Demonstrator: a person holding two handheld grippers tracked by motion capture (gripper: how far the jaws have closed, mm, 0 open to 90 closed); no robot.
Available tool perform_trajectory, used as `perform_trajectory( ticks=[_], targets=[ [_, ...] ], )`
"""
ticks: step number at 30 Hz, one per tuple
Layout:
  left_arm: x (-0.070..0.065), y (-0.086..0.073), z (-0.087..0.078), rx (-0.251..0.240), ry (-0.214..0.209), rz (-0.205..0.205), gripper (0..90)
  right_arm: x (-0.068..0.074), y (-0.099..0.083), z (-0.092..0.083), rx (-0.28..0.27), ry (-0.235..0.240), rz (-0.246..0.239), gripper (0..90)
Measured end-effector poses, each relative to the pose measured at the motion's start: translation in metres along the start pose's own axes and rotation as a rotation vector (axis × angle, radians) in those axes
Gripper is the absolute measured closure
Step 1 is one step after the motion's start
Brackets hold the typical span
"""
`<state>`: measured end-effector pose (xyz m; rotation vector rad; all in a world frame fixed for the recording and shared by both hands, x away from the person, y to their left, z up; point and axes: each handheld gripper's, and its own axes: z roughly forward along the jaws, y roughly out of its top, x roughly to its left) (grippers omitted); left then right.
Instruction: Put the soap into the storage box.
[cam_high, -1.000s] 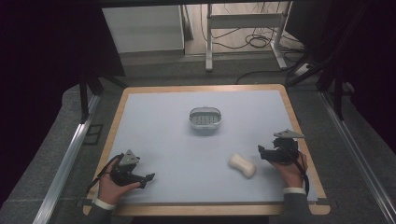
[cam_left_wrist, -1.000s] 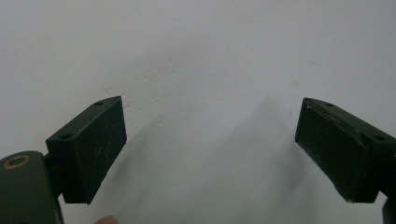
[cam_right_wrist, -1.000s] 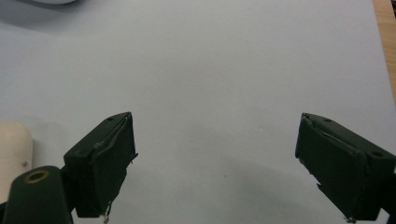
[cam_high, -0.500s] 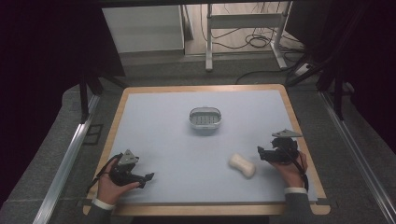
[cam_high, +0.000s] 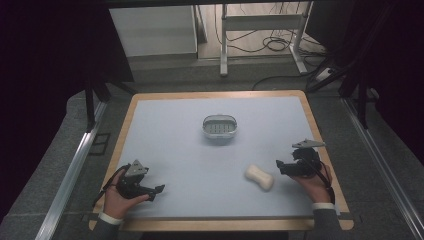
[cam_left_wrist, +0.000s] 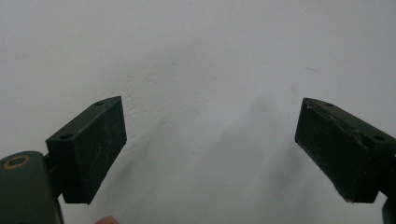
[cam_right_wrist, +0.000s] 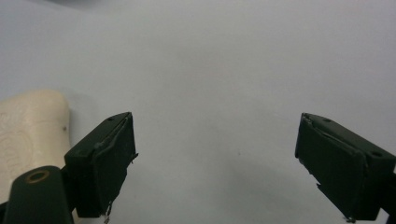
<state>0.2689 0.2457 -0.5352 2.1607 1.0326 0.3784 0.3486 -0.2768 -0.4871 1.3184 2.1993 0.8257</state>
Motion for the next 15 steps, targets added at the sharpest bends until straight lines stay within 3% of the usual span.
perform_trajectory(
  ticks=[15],
  targets=[
    [-0.001,0.0,0.001,0.002,-0.007,-0.002,9.3,0.017,0.017,-0.019,0.035,0.059,-0.105,16.9]
  ],
)
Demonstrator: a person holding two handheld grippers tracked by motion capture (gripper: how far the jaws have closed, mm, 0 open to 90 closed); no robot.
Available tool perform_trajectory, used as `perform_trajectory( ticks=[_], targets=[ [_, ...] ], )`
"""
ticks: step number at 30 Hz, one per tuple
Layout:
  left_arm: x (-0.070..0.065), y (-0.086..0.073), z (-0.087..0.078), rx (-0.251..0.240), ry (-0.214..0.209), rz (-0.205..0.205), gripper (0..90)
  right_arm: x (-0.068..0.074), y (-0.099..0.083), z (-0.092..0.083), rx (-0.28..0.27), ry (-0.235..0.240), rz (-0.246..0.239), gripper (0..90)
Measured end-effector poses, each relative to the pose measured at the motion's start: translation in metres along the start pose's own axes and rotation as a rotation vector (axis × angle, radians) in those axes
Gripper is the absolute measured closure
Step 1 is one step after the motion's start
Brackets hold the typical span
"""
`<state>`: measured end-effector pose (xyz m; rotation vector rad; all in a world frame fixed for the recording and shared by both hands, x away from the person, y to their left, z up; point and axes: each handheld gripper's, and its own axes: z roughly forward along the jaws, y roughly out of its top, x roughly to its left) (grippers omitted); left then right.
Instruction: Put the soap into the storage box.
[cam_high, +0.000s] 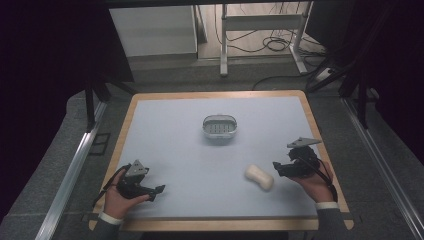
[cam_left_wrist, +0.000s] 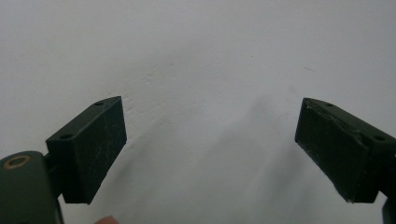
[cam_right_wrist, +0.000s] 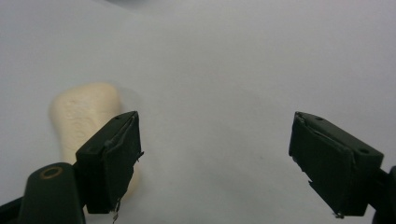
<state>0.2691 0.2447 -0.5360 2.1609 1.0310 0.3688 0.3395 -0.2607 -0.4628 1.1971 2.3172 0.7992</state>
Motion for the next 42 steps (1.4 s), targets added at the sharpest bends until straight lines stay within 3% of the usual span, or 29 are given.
perform_trajectory(
  ticks=[10,27,34,42],
  targets=[
    [0.0,0.0,0.0,0.002,-0.001,0.003,9.4,0.013,0.016,-0.005,0.026,0.047,-0.059,19.2],
    [0.0,0.0,-0.002,-0.009,-0.005,-0.002,9.4,0.032,0.027,0.003,0.124,0.128,-0.12,22.3],
    [0.0,0.0,-0.001,-0.005,-0.007,0.001,9.4,0.049,0.032,0.012,0.214,0.168,-0.182,23.1],
    [0.0,0.0,-0.001,-0.006,-0.007,0.0,9.4,0.06,0.032,0.027,0.3,0.191,-0.21,24.6]
  ],
)
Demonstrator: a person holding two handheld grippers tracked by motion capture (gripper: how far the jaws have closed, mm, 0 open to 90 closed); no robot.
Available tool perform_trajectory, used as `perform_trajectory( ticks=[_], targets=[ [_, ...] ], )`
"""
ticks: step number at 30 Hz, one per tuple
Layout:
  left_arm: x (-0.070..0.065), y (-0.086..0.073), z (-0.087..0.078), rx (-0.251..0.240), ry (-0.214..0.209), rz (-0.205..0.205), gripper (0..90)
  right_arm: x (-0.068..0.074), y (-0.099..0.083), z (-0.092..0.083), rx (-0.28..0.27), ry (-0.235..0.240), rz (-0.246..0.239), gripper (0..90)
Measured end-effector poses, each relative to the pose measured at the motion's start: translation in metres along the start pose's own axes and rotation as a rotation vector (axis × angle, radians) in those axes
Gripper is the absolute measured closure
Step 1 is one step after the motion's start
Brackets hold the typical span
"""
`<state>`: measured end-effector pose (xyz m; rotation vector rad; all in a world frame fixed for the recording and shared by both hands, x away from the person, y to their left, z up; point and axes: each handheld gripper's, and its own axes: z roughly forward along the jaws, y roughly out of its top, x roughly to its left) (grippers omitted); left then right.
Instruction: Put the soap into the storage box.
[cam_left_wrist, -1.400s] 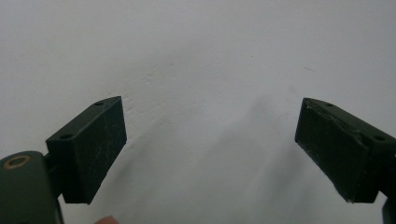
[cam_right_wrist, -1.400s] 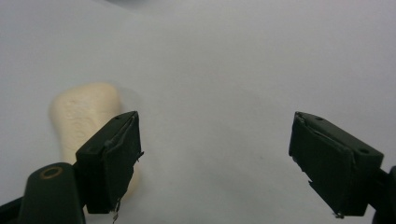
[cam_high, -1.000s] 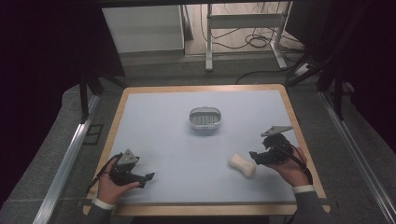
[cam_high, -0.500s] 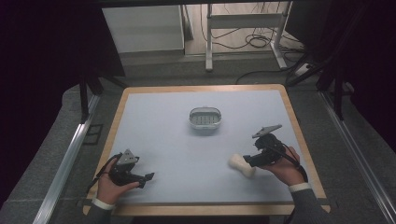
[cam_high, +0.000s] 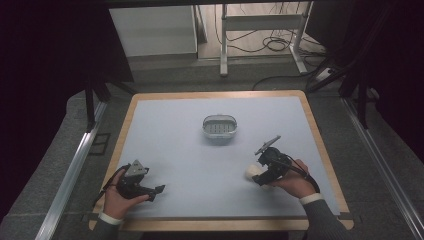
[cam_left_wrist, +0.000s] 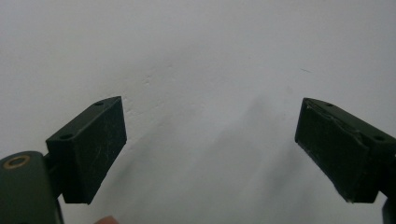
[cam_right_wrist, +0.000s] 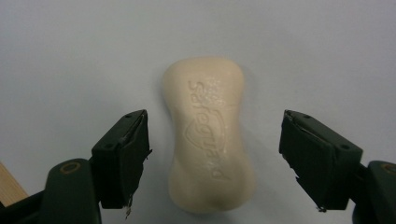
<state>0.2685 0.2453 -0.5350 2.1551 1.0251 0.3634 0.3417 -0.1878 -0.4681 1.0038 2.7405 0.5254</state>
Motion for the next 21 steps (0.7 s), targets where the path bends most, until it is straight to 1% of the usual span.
perform_trajectory(
  ticks=[3,5,8,14,16,17,19,20,21],
  targets=[
    [0.0,0.0,0.0,0.001,0.0,0.001,9.4,0.001,0.002,0.007,0.029,-0.004,-0.002,26.1],
    [0.0,0.0,0.0,0.0,0.001,0.0,9.4,0.001,0.003,0.01,0.036,-0.013,-0.004,27.2],
    [0.0,0.0,0.0,0.0,0.002,0.0,9.4,0.001,0.003,0.013,0.051,-0.005,-0.002,28.2],
    [0.0,0.0,0.001,0.002,0.001,0.002,9.4,0.001,0.005,0.022,0.106,0.0,-0.011,32.8],
    [0.0,0.0,0.001,0.002,0.001,0.003,9.3,0.001,0.006,0.024,0.111,0.002,-0.016,33.8],
    [0.0,0.0,0.001,0.004,0.0,0.003,9.3,0.001,0.006,0.027,0.13,0.001,-0.021,36.1],
    [0.0,0.0,0.001,0.003,0.002,0.003,9.3,-0.001,0.007,0.031,0.142,-0.003,-0.028,39.4],
    [0.0,0.0,0.001,0.001,0.003,0.003,9.3,-0.001,0.007,0.032,0.148,0.005,-0.026,41.4],
    [0.0,0.0,0.0,0.0,0.003,0.001,9.3,-0.001,0.007,0.032,0.144,0.016,-0.027,46.3]
  ],
)
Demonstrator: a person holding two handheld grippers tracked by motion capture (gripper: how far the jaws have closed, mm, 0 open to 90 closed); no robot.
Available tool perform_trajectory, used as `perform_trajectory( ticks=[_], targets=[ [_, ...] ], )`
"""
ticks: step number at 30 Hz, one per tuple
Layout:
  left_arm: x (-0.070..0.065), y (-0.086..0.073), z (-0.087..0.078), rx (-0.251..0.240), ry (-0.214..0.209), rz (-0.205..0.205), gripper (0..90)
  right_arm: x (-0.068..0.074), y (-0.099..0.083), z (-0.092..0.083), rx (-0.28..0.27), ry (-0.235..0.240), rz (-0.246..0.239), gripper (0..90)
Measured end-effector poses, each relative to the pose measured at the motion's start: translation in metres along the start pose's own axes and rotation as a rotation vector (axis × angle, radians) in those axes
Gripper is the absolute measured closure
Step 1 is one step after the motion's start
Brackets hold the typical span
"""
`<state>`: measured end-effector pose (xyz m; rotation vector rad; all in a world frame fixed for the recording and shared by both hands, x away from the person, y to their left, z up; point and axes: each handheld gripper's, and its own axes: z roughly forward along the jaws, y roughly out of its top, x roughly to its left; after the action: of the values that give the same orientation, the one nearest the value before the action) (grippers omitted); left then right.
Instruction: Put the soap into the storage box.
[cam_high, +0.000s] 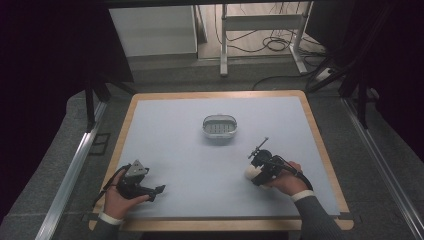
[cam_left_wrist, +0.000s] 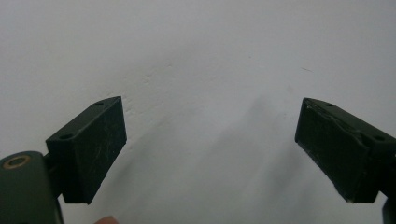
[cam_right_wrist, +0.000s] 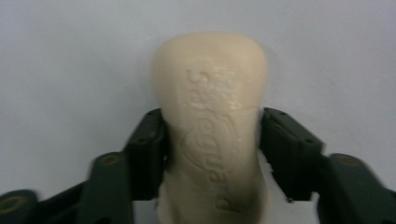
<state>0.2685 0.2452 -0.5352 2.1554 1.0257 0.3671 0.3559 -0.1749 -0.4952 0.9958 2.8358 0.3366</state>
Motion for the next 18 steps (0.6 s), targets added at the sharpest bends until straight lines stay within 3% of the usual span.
perform_trajectory(
  ticks=[8,14,16,18],
  targets=[
    [0.0,0.0,0.0,0.0,0.0,0.001,9.3,0.001,0.003,-0.004,0.035,0.0,-0.006,49.8],
    [0.0,0.0,0.001,0.001,-0.001,0.002,9.4,-0.001,0.005,-0.015,0.004,-0.005,-0.008,49.9],
    [0.0,0.0,0.0,-0.001,0.0,0.0,9.4,-0.001,0.006,-0.02,-0.03,-0.038,-0.012,49.9],
    [0.0,0.0,-0.001,-0.002,0.0,-0.001,9.4,-0.004,0.007,-0.025,-0.046,-0.037,-0.004,49.9]
  ],
)
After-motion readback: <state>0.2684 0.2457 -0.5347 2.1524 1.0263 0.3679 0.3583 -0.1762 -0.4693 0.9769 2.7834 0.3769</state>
